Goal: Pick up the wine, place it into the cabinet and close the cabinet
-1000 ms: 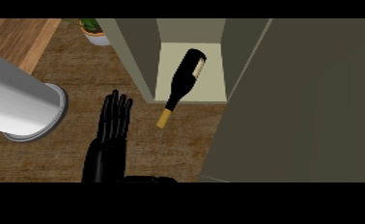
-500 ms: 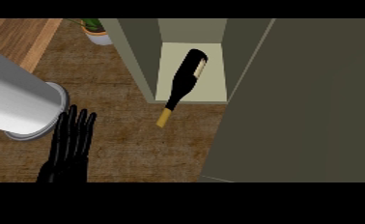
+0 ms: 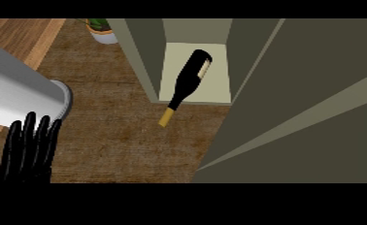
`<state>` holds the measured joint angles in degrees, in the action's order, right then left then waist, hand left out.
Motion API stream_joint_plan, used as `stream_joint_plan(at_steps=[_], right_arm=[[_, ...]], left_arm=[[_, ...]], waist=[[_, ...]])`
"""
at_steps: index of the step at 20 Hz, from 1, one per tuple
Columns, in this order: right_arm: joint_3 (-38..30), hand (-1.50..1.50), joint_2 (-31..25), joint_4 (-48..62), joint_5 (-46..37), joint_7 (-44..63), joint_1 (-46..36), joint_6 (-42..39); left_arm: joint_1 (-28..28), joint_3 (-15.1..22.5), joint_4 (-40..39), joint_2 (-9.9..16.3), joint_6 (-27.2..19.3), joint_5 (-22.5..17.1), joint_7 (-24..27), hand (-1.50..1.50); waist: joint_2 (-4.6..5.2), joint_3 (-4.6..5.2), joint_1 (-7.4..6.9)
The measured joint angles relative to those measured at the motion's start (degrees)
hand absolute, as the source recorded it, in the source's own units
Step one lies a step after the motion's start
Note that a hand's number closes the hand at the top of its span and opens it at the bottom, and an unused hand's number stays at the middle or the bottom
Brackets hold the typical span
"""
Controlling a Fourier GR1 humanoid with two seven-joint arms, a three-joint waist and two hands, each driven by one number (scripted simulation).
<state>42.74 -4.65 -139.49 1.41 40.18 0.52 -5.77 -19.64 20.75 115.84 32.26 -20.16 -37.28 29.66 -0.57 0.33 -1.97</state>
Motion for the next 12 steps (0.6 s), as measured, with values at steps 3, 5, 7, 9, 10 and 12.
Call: stream_joint_plan(at_steps=[3,5,7,9,10,12], right_arm=[[3.02,1.5,1.57,2.53,-0.27,0.67,-5.86,5.49],[4.64,1.5,1.95,4.27,-0.68,0.84,-10.32,9.64],[4.92,1.5,0.64,5.18,0.14,1.25,-14.83,13.54],[5.4,1.5,-0.48,6.35,1.2,1.05,-19.1,17.14],[5.1,1.5,-0.56,7.55,1.91,0.89,-21.48,18.55],[4.73,1.5,1.03,11.75,3.42,0.54,-26.98,21.43]], left_arm=[[-2.53,-3.17,0.7,2.08,3.33,-2.39,0.63,-1.5],[-4.15,-4.9,0.3,3.03,5.81,-3.68,1.5,-1.5],[-5.53,-6.46,0.81,4.03,7.81,-4.93,1.79,-1.5],[-5.8,-8.4,0.7,5.11,9.6,-6.55,1.38,-1.5],[-5.89,-9.21,0.66,5.59,10.36,-6.95,1.4,-1.5],[-6.03,-10.74,0.35,6.41,12.21,-8.2,1.34,-1.5]], waist=[[0.07,0.01,-0.56],[0.08,0.04,-0.8],[0.14,0.03,-1.02],[0.23,0.02,-1.02],[0.29,0.02,-1.21],[0.43,0.01,-1.58]])
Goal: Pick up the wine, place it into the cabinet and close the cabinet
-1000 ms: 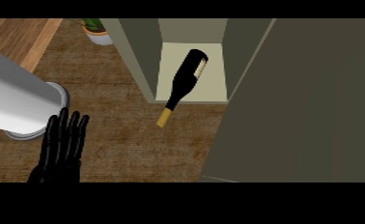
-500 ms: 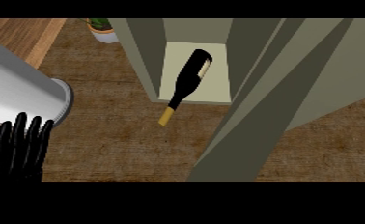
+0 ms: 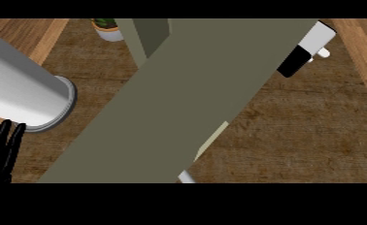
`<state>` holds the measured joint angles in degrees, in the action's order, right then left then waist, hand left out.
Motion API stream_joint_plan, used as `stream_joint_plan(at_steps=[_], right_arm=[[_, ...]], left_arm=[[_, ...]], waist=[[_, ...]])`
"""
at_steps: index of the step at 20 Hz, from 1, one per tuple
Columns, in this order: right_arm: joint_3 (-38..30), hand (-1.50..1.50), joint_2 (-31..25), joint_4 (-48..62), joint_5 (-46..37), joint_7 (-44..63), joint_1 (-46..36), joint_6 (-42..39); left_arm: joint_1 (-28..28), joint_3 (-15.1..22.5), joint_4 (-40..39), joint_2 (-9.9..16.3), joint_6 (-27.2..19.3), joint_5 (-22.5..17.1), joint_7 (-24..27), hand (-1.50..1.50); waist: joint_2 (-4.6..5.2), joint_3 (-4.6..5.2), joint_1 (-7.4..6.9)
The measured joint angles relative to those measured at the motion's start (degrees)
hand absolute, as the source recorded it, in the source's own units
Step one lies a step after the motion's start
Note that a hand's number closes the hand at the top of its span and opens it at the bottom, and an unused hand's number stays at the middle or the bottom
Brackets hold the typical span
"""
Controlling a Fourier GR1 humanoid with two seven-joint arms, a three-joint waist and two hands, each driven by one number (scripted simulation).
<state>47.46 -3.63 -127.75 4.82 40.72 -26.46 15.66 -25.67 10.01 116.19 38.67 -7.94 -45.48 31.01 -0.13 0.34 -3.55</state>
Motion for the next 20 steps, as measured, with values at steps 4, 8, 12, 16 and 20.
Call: stream_joint_plan(at_steps=[4,8,12,16,20], right_arm=[[-2.27,1.5,2.22,9.28,4.12,0.02,-11.98,5.73],[-6.11,1.5,3.06,20.03,9.89,-1.9,-23.69,8.23],[-9.61,1.5,3.43,31.4,15.99,-5.77,-33.82,8.89],[-13.06,1.5,3.55,43.03,22.43,-10.39,-41.96,6.24],[-14.29,1.5,3.59,49.61,32.97,-9.5,-44.53,-2.58]], left_arm=[[-0.37,-3.18,-0.1,1.41,2.73,-2.35,-0.43,-1.5],[-0.13,-6.71,-1.6,2.7,6.03,-5.15,-0.87,-1.5],[-0.16,-10.02,-2.81,3.84,8.4,-7.54,-1.86,-1.5],[0.51,-11.69,-3.69,4.38,10.27,-9.02,-2.83,-1.5],[1.0,-13.01,-3.72,5.05,11.3,-9.78,-3.44,-1.5]], waist=[[0.13,-0.03,-0.51],[0.38,-0.07,-0.85],[0.51,-0.11,-0.93],[0.78,-0.14,-1.17],[1.24,-0.16,-2.0]])
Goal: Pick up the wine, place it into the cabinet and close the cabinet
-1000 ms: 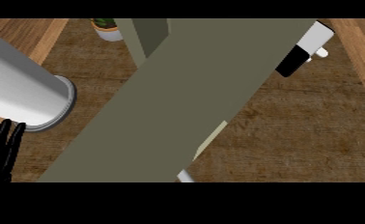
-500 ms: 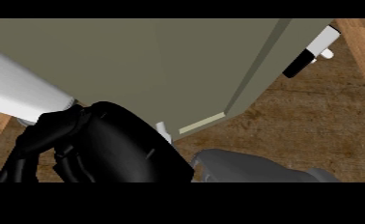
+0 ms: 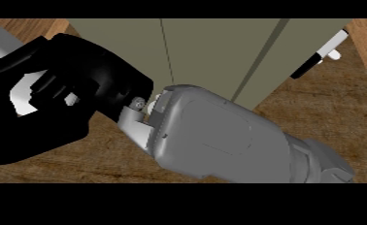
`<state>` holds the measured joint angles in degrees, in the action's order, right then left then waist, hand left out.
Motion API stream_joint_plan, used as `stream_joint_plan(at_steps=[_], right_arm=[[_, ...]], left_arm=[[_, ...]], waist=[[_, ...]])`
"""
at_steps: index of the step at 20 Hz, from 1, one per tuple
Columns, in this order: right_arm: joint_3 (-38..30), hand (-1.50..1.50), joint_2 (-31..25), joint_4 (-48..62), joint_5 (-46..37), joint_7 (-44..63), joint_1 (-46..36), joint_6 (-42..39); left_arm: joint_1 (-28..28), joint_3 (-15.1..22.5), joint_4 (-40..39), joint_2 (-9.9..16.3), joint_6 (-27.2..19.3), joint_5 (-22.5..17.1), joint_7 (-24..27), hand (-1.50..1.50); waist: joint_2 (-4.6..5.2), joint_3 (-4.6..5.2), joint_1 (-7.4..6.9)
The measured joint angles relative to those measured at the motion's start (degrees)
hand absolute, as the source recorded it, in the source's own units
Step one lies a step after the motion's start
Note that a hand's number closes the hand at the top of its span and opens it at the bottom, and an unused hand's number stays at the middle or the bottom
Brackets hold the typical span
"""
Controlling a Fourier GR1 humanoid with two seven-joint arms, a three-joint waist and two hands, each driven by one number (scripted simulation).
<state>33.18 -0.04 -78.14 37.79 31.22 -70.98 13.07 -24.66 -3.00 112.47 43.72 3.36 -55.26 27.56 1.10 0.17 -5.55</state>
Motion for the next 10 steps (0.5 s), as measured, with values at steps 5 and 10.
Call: stream_joint_plan(at_steps=[5,10], right_arm=[[-2.0,1.5,0.04,10.16,10.29,-0.66,-3.0,-9.72],[-4.6,1.5,0.07,20.92,8.79,-8.12,-5.6,-13.64]], left_arm=[[0.87,-2.67,-2.26,0.84,1.79,-1.47,-0.83,-1.5],[0.14,-5.2,-2.4,0.98,2.38,-2.78,-2.11,-1.5]], waist=[[-0.01,0.02,0.48],[-0.54,0.29,1.43]])
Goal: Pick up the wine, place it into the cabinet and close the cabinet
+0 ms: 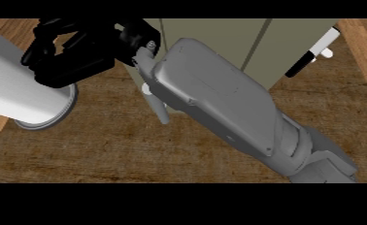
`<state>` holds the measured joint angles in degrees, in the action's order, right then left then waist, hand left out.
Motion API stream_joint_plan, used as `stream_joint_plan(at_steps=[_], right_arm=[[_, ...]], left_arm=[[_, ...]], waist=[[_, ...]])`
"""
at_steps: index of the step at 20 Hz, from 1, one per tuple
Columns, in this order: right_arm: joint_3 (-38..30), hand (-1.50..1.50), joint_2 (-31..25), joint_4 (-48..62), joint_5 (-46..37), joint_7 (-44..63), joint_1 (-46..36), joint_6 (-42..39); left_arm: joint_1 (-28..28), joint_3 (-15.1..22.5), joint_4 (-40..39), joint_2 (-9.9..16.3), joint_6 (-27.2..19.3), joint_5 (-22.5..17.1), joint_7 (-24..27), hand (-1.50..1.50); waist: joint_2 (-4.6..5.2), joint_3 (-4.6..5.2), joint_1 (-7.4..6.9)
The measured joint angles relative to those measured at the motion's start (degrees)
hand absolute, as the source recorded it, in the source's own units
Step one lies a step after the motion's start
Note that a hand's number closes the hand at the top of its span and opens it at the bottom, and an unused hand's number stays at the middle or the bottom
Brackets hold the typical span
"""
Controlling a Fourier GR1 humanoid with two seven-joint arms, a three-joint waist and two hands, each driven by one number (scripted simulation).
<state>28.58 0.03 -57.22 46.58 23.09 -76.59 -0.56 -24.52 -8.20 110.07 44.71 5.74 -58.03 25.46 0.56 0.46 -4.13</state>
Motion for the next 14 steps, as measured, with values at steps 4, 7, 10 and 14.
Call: stream_joint_plan(at_steps=[4,7,10,14], right_arm=[[-1.37,1.5,-0.01,6.13,-2.16,-5.48,-1.53,-1.05],[-1.53,1.5,0.0,7.62,-2.43,-8.21,-0.93,-2.46],[-1.76,1.5,-0.01,8.65,-2.5,-10.29,-0.46,-4.24],[-2.14,1.5,-0.14,9.31,-2.43,-12.79,0.2,-6.69]], left_arm=[[0.62,-1.67,0.25,0.57,-0.64,-1.08,-1.54,-1.5],[0.16,-2.09,0.61,0.62,-0.24,-1.11,-1.99,-1.5],[0.23,-1.9,1.49,0.72,0.21,-1.35,-2.6,-1.5],[0.43,-1.26,2.7,0.31,0.84,-2.1,-3.07,-1.5]], waist=[[-0.42,0.38,0.28],[-1.17,0.64,0.02],[-1.65,0.87,-0.12],[-1.97,1.28,-0.21]])
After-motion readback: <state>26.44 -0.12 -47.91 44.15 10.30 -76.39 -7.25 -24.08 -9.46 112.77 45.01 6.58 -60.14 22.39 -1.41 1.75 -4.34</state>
